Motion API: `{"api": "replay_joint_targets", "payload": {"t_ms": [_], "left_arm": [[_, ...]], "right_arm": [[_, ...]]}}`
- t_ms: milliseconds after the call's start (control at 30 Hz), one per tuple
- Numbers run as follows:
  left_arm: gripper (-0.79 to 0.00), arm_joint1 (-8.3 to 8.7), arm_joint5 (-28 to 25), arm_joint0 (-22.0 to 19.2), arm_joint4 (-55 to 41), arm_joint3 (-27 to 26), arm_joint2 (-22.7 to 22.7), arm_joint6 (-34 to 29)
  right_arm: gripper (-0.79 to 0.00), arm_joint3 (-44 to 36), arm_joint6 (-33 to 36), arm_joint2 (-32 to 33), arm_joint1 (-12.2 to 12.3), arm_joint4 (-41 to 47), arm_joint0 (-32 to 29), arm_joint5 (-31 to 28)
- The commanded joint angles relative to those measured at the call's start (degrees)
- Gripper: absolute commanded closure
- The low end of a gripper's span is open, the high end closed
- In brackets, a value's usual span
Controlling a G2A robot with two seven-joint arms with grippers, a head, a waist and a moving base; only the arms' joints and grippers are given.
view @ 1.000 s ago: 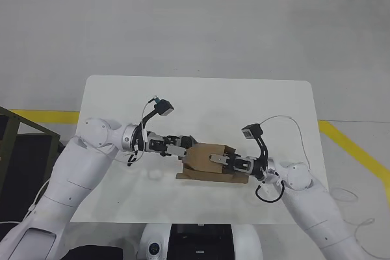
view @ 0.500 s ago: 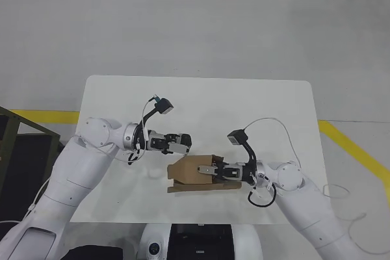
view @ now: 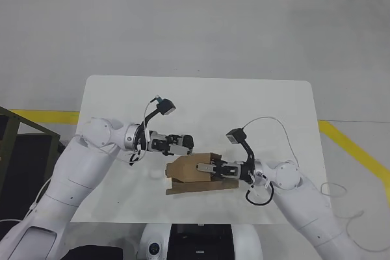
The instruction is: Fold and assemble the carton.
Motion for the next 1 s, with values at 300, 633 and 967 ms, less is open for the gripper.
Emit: {"api": "replay_joint_targets", "payload": {"t_ms": [300, 633, 967], "left_arm": [[-0.785, 0.8, -4.07, 4.3, -4.92, -1.81, -5.28, 2.85], [-0.785, 0.87, -2.97, 4.22, -6.62, -2.99, -4.65, 1.67], [-0.785, 0.25, -2.23, 1.91, -5.26, -1.26, -1.32, 0.98]], "right_arm": [[0.0, -1.86, -6.61, 5.7, 1.02, -0.7, -2.3, 0.24], [0.0, -4.03, -11.37, 7.75, 1.34, -2.47, -4.51, 1.91], [0.0, -5.68, -14.09, 7.56, 1.17, -3.18, -5.17, 2.17]]}}
